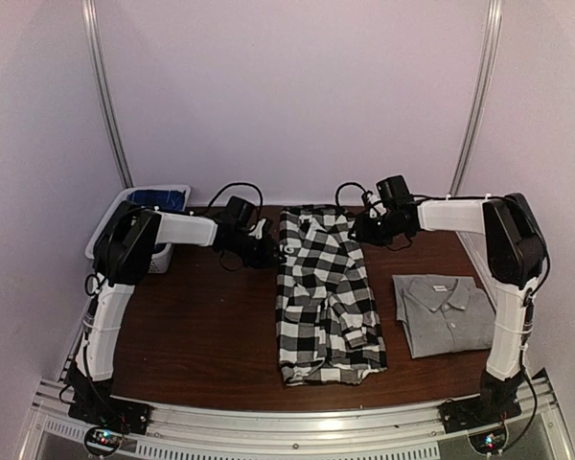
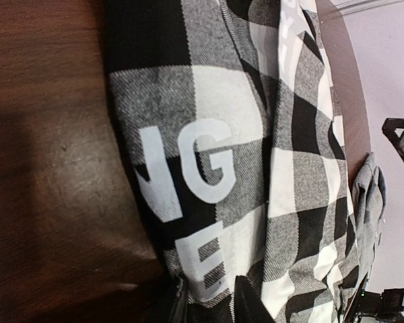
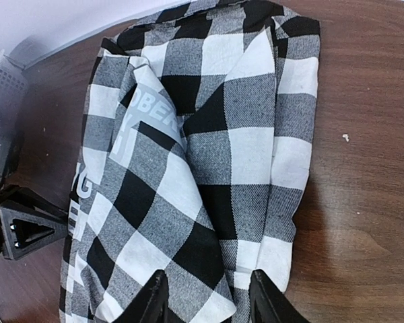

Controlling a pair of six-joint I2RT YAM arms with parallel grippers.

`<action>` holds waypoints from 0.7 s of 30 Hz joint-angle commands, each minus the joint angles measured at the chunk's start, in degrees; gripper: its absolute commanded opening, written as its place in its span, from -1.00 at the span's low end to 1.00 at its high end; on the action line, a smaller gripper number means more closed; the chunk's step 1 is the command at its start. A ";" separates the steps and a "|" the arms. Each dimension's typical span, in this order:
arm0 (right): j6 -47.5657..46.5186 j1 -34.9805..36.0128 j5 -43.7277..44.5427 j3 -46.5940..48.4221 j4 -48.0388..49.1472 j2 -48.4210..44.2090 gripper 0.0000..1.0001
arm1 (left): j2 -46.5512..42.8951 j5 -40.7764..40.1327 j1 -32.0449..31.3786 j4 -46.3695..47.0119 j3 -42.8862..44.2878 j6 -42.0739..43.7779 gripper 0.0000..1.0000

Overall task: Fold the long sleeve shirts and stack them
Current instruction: Smooth out the rectangle-folded shirt at the center of the board, then move the rectangle-folded shirt to the center of the board.

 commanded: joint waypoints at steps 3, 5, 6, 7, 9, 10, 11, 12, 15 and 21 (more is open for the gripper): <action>-0.60 0.07 2.99 -3.68 -0.16 -6.18 -0.13 | -1.07 -9.28 0.09 -1.48 -1.31 -0.97 -0.43; -0.66 0.05 3.28 -4.48 -0.14 -6.63 -0.13 | -0.78 -10.30 0.02 -2.31 -0.38 -0.34 -0.38; -0.48 0.09 3.26 -4.85 -0.05 -6.73 -0.13 | -0.44 -10.49 0.00 -2.89 0.48 0.04 -0.35; -0.36 0.10 3.08 -5.28 0.10 -6.81 -0.13 | -0.03 -10.79 -0.04 -3.60 1.17 0.36 -0.34; -0.18 0.10 2.93 -6.07 0.60 -7.05 -0.13 | 0.80 -11.63 -0.48 -4.77 2.73 1.40 -0.31; -0.08 0.06 2.92 -6.51 0.72 -7.16 -0.13 | 1.20 -12.24 -0.78 -5.58 3.54 1.84 -0.30; -0.07 0.09 2.92 -6.79 0.87 -7.37 -0.13 | 1.57 -13.14 -1.12 -6.67 4.35 2.33 -0.30; -0.09 0.10 2.96 -7.16 1.00 -7.55 -0.13 | 1.68 -14.38 -1.52 -7.52 4.83 2.78 -0.30; -0.14 0.06 3.14 -8.04 1.18 -8.03 -0.13 | 0.38 -18.10 -2.48 -7.95 3.83 3.06 -0.30; 0.00 0.21 2.78 -9.55 1.87 -8.52 -0.13 | 1.98 -16.32 -3.35 -7.85 5.45 4.01 -0.28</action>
